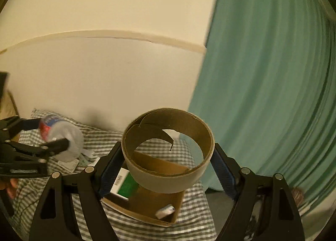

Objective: Organize objects
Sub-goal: 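Grasp the blue-labelled floss bottle with the left gripper while the right drops the tape into the box, then grasp the clear round container with the right gripper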

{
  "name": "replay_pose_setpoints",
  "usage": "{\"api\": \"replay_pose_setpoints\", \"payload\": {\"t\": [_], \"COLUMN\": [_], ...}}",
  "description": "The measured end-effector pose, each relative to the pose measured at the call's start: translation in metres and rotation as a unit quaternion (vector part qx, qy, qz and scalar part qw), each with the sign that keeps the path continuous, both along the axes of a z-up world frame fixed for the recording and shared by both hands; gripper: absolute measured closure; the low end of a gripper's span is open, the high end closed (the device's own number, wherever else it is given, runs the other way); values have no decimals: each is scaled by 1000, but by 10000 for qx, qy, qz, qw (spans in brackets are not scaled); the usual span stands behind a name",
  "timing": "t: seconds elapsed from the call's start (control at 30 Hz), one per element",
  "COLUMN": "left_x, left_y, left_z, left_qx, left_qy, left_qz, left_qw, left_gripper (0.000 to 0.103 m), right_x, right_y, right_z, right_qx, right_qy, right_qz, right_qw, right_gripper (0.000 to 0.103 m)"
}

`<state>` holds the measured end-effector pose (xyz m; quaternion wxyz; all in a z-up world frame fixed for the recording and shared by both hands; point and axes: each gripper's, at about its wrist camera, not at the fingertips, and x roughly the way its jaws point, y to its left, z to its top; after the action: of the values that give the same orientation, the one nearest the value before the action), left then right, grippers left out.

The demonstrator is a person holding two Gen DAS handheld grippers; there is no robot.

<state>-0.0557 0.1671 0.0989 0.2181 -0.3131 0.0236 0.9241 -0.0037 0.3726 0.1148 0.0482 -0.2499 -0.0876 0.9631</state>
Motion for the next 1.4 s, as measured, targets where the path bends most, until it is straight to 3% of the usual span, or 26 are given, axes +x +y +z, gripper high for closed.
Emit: {"api": "replay_pose_setpoints", "payload": {"t": [0.23,0.3,0.5,0.63,0.7,0.83,1.07,1.23,1.4], "left_x": [-16,-27,-44,-45,-46,-38,-24,-19,-29], "left_y": [56,69,88,79,66,26,-78,-145,-188], "left_z": [-50,-67,-111,-121,-119,-107,-94,-114,-143], "left_qx": [-229,-216,-175,-218,-349,-579,-803,-910,-987], "left_qy": [-97,-271,-700,-753,-732,-525,-283,-332,-559], "left_qz": [-134,-200,-256,-230,-113,241,891,1378,1592], "left_qw": [9996,9992,9971,9967,9966,9967,9924,9857,9807], "left_gripper": [13,21,21,21,19,2,0,0,0], "right_x": [-40,-59,-89,-99,-100,-92,-43,-26,-40], "right_y": [60,61,61,49,40,30,-4,-77,-168], "right_z": [-46,-56,-93,-109,-114,-108,-84,-87,-131], "right_qx": [-549,-548,-737,-852,-707,-603,-797,-605,-254], "right_qy": [-390,-518,-907,-1096,-1135,-1028,-658,-614,-1112], "right_qz": [-318,-276,-158,28,3,-13,258,876,1550], "right_qw": [9972,9968,9930,9903,9910,9929,9943,9924,9813], "right_gripper": [22,22,22,19,8,5,2,2,2]}}
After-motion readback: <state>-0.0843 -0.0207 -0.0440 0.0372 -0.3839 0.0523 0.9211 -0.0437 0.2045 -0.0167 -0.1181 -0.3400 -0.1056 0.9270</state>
